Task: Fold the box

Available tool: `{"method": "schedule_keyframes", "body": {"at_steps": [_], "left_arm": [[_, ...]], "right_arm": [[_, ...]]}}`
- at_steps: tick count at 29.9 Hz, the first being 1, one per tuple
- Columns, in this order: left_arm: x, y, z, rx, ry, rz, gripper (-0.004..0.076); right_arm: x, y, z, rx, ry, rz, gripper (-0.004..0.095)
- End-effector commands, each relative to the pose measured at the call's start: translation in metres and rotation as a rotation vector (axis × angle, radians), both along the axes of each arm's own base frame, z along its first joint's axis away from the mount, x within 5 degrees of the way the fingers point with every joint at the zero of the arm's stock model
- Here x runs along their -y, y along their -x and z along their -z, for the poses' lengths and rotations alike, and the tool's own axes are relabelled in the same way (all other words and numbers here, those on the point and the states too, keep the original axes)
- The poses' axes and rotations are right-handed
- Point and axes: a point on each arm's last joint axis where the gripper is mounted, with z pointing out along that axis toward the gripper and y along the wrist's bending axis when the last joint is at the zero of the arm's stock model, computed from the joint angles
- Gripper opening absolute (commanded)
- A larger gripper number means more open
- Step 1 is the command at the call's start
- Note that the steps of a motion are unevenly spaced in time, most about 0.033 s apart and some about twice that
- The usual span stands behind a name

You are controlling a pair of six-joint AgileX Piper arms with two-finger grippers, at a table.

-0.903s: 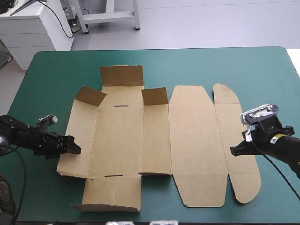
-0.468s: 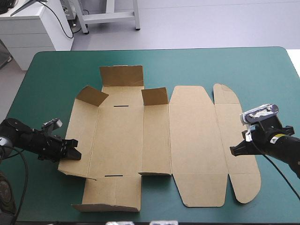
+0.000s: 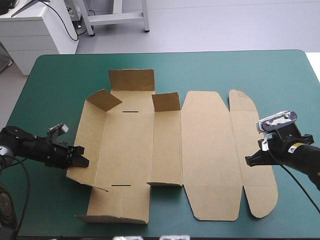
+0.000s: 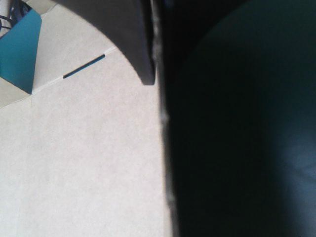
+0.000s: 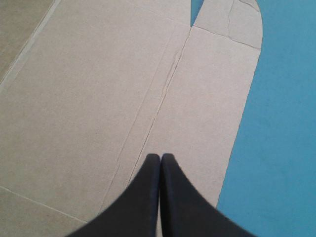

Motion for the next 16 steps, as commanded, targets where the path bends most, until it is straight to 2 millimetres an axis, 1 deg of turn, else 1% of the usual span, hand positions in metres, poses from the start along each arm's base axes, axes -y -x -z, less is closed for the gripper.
{"method": "schedule_keyframes", "body": {"at_steps": [1,4,7,10,13,16], "left_arm": [[0.009,-0.006,-0.015,0.088,0.046,0.006,-0.0008],[0.015,-0.012,-0.020,0.124,0.012,0.040,-0.0008],[0.026,-0.024,-0.035,0.187,-0.012,0.100,-0.0008],[0.040,-0.036,-0.057,0.249,-0.107,0.210,-0.0008],[0.056,-0.046,-0.083,0.330,-0.215,0.316,-0.0007],[0.074,-0.056,-0.115,0.445,-0.313,0.375,-0.0007]], "right_arm": [[0.001,-0.001,-0.014,0.087,-0.012,0.012,-0.0021],[0.001,-0.001,-0.013,0.084,-0.012,0.011,-0.0021],[0.001,-0.001,-0.013,0.085,-0.008,0.007,-0.0021],[0.001,-0.001,-0.013,0.092,0.018,-0.018,-0.0021],[0.001,-0.002,-0.014,0.103,0.031,-0.027,-0.0021],[0.001,-0.002,-0.014,0.108,0.031,-0.026,-0.0021]]}}
